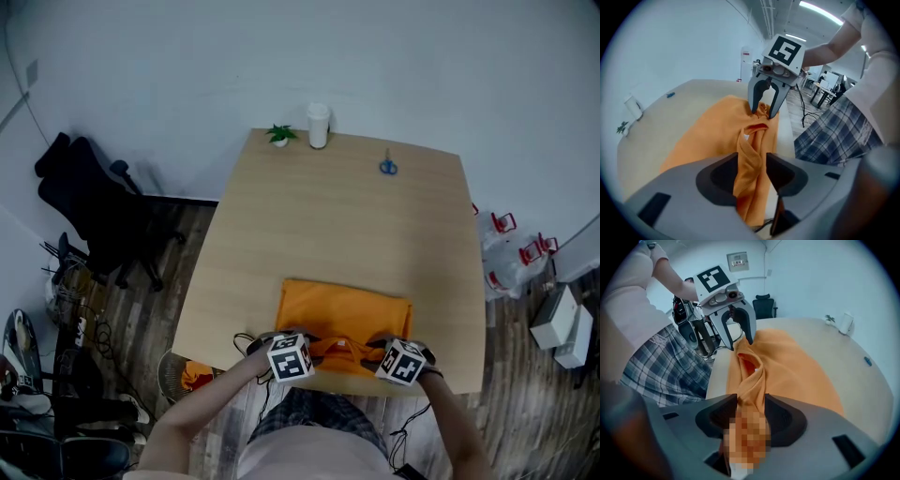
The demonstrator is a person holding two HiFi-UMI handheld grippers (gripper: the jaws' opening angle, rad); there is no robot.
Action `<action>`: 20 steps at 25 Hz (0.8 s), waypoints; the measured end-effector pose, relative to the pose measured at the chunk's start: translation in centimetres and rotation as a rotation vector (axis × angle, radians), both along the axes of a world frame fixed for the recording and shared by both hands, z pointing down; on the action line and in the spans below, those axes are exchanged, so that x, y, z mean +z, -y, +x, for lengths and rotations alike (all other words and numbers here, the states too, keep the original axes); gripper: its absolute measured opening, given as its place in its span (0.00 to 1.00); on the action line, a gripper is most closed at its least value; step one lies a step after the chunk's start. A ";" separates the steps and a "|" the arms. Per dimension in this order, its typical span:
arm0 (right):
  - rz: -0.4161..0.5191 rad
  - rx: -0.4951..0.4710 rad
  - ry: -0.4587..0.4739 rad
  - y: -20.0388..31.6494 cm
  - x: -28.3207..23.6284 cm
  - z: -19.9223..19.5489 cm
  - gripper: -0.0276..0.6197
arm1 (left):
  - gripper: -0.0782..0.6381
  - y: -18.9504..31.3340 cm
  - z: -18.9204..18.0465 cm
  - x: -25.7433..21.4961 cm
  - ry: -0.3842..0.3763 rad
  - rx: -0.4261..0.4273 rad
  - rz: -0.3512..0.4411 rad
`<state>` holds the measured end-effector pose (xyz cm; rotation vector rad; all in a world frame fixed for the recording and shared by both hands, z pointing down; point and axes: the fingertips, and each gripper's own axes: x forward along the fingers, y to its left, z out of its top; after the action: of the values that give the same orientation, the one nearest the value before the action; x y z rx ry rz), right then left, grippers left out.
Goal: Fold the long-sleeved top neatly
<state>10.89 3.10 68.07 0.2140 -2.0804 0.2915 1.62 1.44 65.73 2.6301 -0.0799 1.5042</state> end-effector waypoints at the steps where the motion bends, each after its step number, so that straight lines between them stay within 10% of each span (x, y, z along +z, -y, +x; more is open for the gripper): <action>1: -0.024 -0.021 -0.013 -0.6 0.5 -0.2 0.34 | 0.37 -0.6 0.4 0.5 0.007 0.018 -0.023; 8: -0.109 -0.111 -0.056 -5.8 2.5 -0.1 0.35 | 0.38 -5.4 -0.5 2.6 0.059 0.093 -0.104; 20: -0.053 0.075 -0.023 -5.4 0.4 3.2 0.37 | 0.39 -5.2 -2.1 1.0 -0.008 -0.061 -0.127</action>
<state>14.08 8.47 68.47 0.2622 -2.0424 0.3869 -0.44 6.62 66.72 2.5113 -0.0612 1.4297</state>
